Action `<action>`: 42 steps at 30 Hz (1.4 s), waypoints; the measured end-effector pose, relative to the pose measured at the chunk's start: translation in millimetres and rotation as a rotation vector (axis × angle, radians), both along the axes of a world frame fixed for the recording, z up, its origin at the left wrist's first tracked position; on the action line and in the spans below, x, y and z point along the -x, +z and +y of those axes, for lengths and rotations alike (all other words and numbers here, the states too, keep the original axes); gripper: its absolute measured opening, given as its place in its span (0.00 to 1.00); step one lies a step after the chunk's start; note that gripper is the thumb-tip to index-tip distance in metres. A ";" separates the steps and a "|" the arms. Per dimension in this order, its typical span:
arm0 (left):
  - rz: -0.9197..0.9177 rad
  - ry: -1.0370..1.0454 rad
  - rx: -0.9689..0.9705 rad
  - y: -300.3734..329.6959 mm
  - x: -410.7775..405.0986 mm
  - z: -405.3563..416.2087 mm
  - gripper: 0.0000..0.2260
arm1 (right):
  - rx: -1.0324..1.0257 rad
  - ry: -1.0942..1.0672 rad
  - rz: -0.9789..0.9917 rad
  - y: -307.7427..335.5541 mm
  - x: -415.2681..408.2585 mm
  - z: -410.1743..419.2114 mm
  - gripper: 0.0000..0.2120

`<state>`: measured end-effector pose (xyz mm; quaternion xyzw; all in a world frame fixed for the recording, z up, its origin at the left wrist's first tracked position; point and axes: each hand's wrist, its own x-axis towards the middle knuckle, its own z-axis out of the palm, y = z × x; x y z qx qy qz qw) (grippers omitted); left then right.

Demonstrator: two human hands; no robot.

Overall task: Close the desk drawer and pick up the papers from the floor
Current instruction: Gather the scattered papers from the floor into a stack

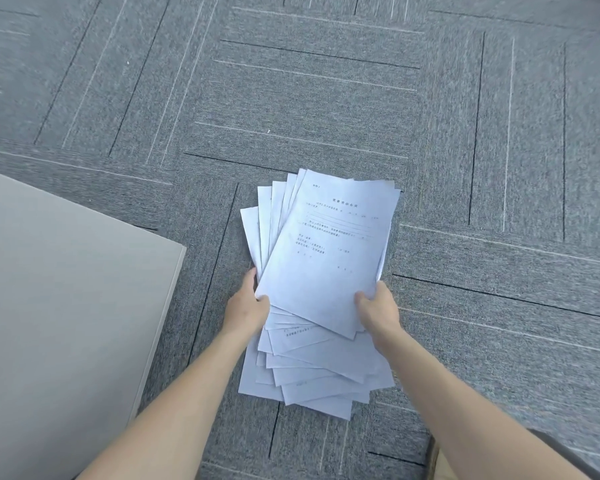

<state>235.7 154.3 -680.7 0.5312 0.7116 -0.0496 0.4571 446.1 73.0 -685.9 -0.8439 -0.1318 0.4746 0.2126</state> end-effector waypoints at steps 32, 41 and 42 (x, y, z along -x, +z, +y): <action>-0.809 0.358 0.373 282.3 20.3 75.7 0.15 | -0.627 -0.046 0.607 263.5 -39.6 64.0 0.15; -0.857 0.059 -0.008 517.0 21.5 73.9 0.42 | -0.905 0.105 0.549 495.4 -48.0 56.8 0.15; -0.873 0.048 -0.055 544.9 22.7 66.1 0.41 | -0.942 0.135 0.525 522.9 -45.6 51.4 0.15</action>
